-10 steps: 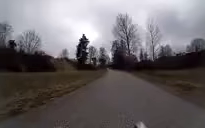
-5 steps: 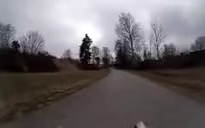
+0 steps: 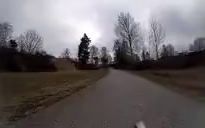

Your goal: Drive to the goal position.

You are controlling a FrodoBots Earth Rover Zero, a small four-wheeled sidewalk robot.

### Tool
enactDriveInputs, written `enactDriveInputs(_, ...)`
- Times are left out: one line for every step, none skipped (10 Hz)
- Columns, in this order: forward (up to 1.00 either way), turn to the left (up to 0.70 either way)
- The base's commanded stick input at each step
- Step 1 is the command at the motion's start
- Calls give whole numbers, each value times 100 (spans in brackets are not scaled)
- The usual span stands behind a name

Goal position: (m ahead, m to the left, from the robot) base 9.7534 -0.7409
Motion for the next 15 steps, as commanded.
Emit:
enactDriveInputs(70, -35)
enactDriveInputs(70, -35)
enactDriveInputs(70, -35)
enactDriveInputs(70, -35)
enactDriveInputs(70, -35)
enactDriveInputs(70, -35)
enactDriveInputs(70, -35)
enactDriveInputs(70, -35)
enactDriveInputs(70, -35)
enactDriveInputs(70, -35)
enactDriveInputs(70, -35)
enactDriveInputs(70, -32)
enactDriveInputs(70, -15)
enactDriveInputs(70, -4)
enactDriveInputs(70, 0)
